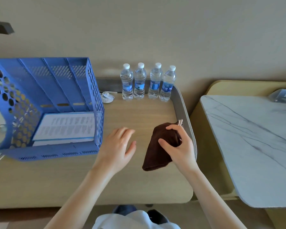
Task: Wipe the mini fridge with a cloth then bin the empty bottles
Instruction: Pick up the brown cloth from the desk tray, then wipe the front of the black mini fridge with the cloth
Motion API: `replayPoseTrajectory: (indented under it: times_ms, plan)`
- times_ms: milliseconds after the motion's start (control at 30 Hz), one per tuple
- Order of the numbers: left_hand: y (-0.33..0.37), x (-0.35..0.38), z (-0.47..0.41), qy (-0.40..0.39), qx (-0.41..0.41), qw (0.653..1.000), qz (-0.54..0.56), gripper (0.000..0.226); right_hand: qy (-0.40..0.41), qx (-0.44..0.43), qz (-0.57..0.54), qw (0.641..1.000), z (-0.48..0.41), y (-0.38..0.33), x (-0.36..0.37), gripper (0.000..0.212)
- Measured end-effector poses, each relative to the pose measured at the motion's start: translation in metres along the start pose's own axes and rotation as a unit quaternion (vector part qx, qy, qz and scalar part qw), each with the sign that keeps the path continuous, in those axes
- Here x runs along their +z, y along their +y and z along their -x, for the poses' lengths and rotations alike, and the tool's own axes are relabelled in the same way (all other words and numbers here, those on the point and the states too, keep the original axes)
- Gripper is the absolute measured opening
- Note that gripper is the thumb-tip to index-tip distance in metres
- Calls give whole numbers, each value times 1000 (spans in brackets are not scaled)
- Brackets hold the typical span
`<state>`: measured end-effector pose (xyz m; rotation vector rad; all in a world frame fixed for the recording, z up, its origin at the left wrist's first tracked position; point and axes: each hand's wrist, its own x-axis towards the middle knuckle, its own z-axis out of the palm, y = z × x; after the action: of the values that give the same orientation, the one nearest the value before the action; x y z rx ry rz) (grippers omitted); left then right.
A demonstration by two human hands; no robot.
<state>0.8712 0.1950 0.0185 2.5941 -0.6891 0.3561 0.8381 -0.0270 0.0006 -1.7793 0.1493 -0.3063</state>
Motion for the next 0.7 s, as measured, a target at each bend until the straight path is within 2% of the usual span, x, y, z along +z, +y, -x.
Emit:
replayPoseTrajectory:
  times_ms: [233, 400, 533, 700]
  plan:
    - [9, 1, 37, -43, -23, 999, -5, 32, -27, 24, -11, 999, 36, 13, 0, 40]
    - [16, -3, 41, -57, -22, 998, -9, 32, -13, 27, -7, 1000, 50, 8, -7, 41]
    - [25, -7, 35, -64, 9, 998, 4, 33, 22, 31, -4, 999, 63, 2, -17, 41]
    - [34, -4, 24, -88, 68, 993, 48, 34, 109, 41, 20, 993, 86, -7, -29, 42]
